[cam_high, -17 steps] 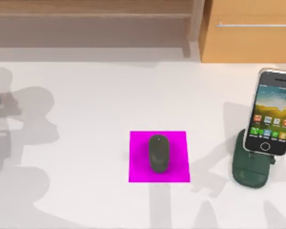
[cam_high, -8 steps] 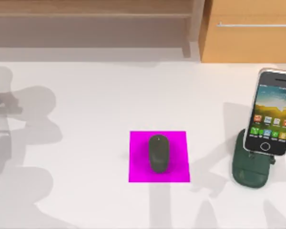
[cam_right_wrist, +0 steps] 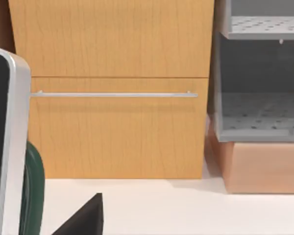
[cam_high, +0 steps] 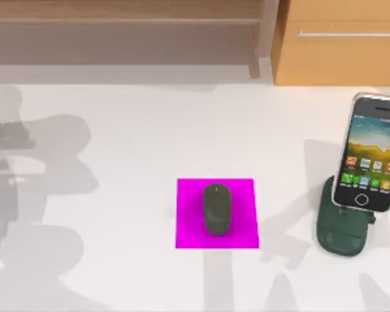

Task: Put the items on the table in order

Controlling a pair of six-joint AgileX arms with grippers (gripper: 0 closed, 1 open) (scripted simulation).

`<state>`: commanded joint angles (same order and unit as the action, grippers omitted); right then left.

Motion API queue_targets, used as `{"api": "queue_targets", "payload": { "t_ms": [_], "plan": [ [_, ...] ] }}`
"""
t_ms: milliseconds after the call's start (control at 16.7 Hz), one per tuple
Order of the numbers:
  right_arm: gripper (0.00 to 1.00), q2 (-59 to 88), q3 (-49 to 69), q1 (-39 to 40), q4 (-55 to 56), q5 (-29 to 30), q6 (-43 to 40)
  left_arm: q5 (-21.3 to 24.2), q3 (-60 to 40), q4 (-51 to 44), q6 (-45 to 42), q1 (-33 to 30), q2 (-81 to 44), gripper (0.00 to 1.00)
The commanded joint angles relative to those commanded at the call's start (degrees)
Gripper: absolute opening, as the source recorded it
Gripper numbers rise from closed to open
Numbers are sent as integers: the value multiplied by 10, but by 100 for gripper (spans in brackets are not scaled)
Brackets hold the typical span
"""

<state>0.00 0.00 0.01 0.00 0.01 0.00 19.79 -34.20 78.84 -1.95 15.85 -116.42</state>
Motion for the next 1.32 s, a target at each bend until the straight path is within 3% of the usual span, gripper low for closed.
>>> {"api": "queue_targets", "payload": {
  "t_ms": [420, 720, 960, 1320],
  "plan": [
    [100, 0, 0, 0, 0, 0, 0, 0, -64, -89, 37, -139, 80, 0],
    [100, 0, 0, 0, 0, 0, 0, -31, -143, -191, 61, -267, 126, 0],
    [100, 0, 0, 0, 0, 0, 0, -104, -242, -286, 64, -331, 124, 0],
    [100, 0, 0, 0, 0, 0, 0, -262, -405, -434, 49, -369, 60, 0]
  ]
}}
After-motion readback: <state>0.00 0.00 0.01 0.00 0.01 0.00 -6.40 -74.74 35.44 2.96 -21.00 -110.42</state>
